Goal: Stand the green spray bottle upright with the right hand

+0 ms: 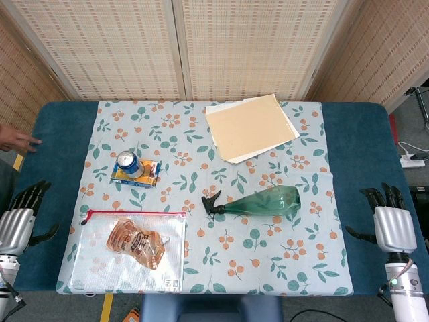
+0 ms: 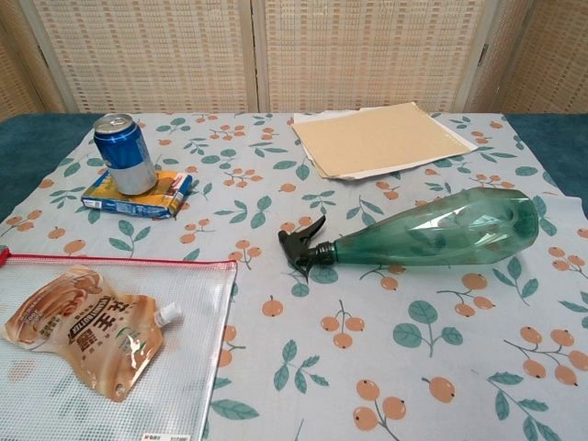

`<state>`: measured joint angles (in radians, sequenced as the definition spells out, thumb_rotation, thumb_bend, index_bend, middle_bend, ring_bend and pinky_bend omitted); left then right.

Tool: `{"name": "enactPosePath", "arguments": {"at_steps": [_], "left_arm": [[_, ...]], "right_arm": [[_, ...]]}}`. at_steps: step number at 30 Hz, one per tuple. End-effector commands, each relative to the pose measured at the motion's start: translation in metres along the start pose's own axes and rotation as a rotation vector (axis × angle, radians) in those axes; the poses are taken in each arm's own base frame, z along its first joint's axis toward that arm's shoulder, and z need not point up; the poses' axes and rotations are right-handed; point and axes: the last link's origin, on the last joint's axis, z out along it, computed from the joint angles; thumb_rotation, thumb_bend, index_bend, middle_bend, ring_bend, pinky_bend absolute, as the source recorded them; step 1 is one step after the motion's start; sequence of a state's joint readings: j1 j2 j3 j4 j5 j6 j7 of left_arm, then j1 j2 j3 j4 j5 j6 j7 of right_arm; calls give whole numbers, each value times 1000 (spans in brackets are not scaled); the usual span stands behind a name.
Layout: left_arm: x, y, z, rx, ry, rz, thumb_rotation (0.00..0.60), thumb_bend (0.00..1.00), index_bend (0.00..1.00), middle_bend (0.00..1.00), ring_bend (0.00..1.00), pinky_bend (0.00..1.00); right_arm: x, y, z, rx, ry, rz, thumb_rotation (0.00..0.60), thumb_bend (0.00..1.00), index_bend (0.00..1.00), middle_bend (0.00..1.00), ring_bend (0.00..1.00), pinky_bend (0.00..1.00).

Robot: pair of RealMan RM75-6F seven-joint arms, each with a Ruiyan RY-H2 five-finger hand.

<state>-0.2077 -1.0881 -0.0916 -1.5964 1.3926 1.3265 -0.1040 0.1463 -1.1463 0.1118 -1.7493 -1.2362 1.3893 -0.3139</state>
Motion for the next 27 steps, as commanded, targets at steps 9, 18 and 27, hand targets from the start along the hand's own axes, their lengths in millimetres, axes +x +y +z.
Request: {"name": "enactPosePath", "arguments": {"at_steps": [9,18,27], "left_arm": [[-1,-1,2,9,-8,-7,600,259,0,0,0,76],[-1,1,2,-1,-12,-1,600,260,0,0,0,76],[-1,-1,2,2,-17,-11,600,259,0,0,0,76]], "right_arm": [[1,-8,2,33,-1,13,600,0,202,186,0,0],[40,-108,39,329,-6,-78,600,0,213,186,0,0],[40,-220,60,673,-72,-296,600,0,245,186,0,0]]}}
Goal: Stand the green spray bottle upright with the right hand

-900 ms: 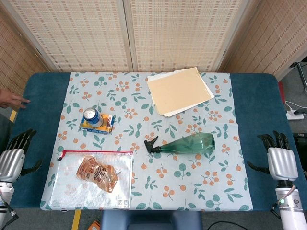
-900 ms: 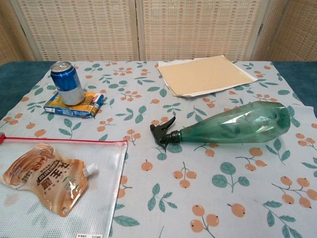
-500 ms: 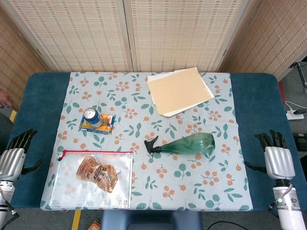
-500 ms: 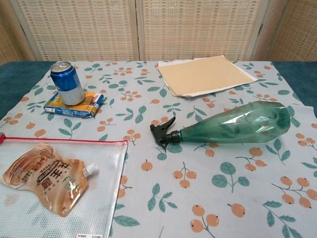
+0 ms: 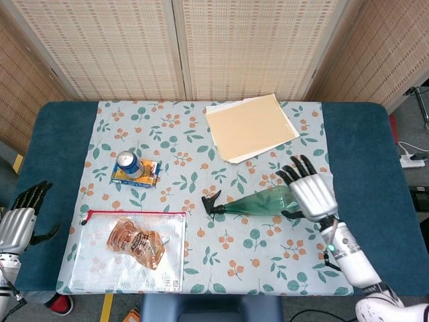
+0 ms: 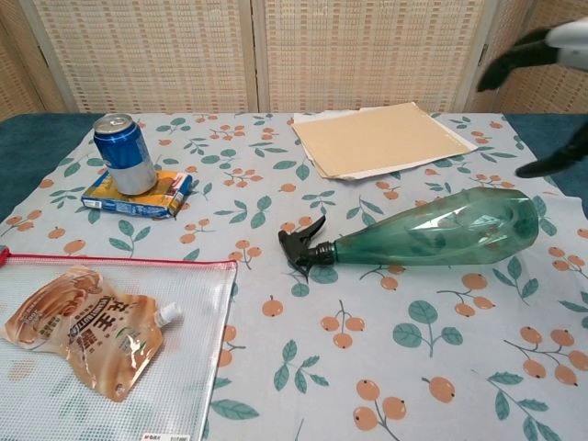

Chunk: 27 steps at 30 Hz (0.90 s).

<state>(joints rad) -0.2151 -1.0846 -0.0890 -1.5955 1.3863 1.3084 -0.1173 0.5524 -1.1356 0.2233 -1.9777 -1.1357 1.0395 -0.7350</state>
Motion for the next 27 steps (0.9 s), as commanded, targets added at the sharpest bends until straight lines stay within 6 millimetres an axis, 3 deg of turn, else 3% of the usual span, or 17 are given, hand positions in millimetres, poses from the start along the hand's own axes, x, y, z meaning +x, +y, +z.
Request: {"name": "enactPosePath", "arguments": {"at_steps": [1,6,11,20,27], "left_arm": [[0,0,0,0,-2,-3,600,259,0,0,0,76],[1,-1,1,3,-3,-15,600,260,0,0,0,76],[1,-1,1,-2,-6,-24,600,260,0,0,0,76],[2,-1,0,-9,5,-30,600,259,0,0,0,76],[2,-1,0,-9,5,-29,600,259,0,0,0,76]], "right_arm": [[11,-49,31,186,-30,-83,600,0,255,186,0,0],[7,-70,50,270,-69,-211,600,0,288,194,0,0],[-5,-64,61,215,-118,-322,600,0,316,215,0,0],[-29,-57,64,191,-188,-343,600,0,321,252,0,0],[-38,-66,73,223,-198,-328,600,0,313,252,0,0]]}}
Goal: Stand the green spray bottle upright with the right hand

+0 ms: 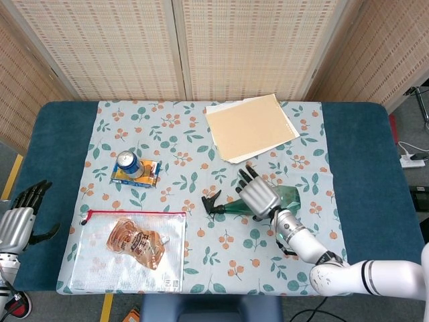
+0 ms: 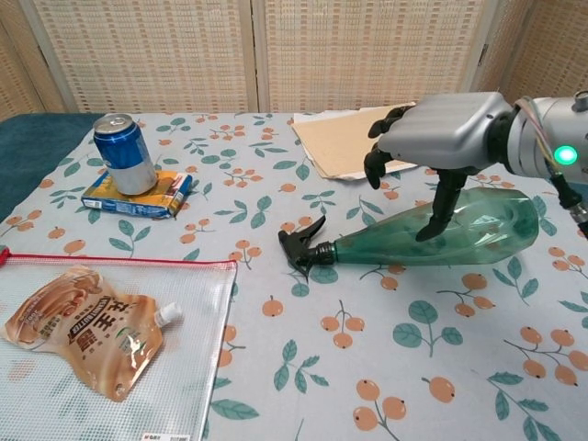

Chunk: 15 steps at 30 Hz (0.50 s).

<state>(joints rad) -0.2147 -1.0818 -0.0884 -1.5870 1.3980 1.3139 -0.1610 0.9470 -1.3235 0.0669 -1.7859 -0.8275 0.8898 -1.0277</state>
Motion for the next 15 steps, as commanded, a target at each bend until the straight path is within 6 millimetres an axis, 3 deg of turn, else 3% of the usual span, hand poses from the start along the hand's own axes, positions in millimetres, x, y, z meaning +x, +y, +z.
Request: {"name": "enactPosePath", "arguments": {"at_steps": [1,15], "left_arm": [[0,0,0,-1,-2,1,600,260,0,0,0,76],[1,-1,1,-3,3,-11,600,260,0,0,0,76]], "right_arm": [[-3,-4,7,15,-19,-13,600,0,311,252,0,0],[-14,-30,35,47,-70,-66,600,0,317,252,0,0]]}}
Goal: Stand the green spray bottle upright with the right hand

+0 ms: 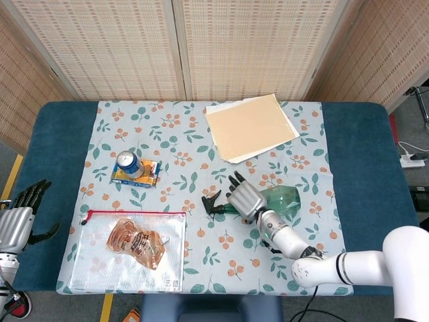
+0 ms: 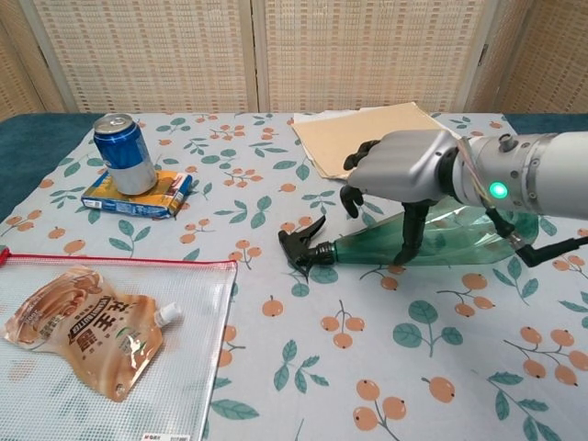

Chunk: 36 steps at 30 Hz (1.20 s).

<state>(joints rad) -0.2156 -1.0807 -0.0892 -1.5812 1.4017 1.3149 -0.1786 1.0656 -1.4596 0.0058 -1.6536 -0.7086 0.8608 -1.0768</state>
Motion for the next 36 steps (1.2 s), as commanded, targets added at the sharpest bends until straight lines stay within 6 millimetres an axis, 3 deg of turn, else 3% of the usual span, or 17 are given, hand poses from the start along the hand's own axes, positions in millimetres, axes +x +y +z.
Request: {"name": "enactPosePath", "arguments": {"at_steps": [1,18,20,23,36], "left_arm": [[0,0,0,0,1,-1,600,260,0,0,0,76],[2,-1,0,-8,10,-20,600,261,0,0,0,77],[2,-1,1,-9,6,-21,600,259,0,0,0,78],[2,-2,1,-9,5,-24,600,259,0,0,0,81],[2,-1,1,-7,5,-26,600,259,0,0,0,104]], "right_arm": [[-2,-2,3,0,-5,1,600,0,318,252,0,0],[-16,-19,28,-24,-32,-12,600,0,367,286,17,0],[-15,-21,30,-28,-20,-10,600,0,390,307,64,0],[-14,-23,32,-39,2,-20,600,0,445,380,258,55],[-19,-24,34,-56,30,-31,600,0,521,440,484,136]]}}
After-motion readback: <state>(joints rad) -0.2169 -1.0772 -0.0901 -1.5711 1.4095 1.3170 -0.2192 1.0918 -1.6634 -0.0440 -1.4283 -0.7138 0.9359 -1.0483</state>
